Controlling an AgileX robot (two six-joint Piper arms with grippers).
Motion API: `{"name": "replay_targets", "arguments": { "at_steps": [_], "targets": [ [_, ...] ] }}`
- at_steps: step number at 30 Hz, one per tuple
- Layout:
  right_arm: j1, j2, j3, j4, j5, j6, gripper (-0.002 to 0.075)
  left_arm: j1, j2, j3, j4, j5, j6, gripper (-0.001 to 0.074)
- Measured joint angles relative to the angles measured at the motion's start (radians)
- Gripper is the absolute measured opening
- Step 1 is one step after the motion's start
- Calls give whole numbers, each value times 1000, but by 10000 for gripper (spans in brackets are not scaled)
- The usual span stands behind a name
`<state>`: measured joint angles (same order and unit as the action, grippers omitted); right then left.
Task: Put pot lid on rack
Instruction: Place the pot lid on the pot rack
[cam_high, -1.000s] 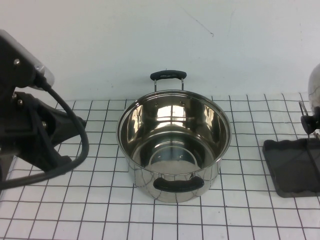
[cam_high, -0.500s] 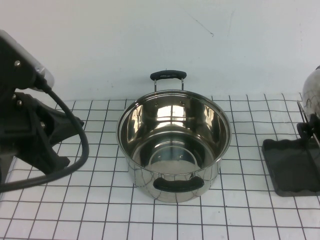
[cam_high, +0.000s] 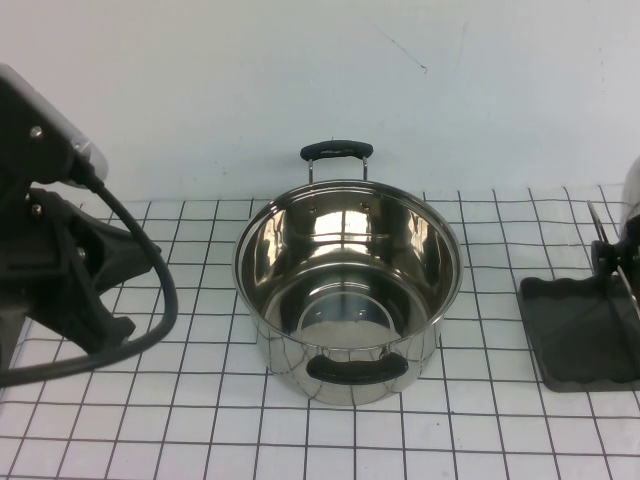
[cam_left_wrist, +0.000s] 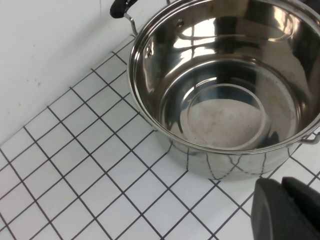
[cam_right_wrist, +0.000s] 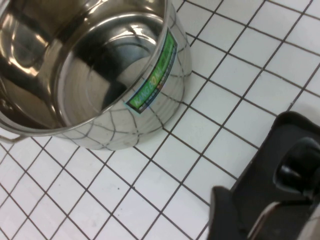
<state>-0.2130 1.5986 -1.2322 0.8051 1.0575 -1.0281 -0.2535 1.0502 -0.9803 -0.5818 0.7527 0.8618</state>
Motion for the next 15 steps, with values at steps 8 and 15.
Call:
{"name": "replay_targets", "arguments": {
  "at_steps": [8, 15],
  "targets": [
    [0, 0, -2, -11, 18, 0, 420, 0, 0, 0, 20, 11, -4, -1],
    [0, 0, -6, -93, 32, 68, 423, 0, 0, 0, 29, 36, -5, -1]
  ]
}}
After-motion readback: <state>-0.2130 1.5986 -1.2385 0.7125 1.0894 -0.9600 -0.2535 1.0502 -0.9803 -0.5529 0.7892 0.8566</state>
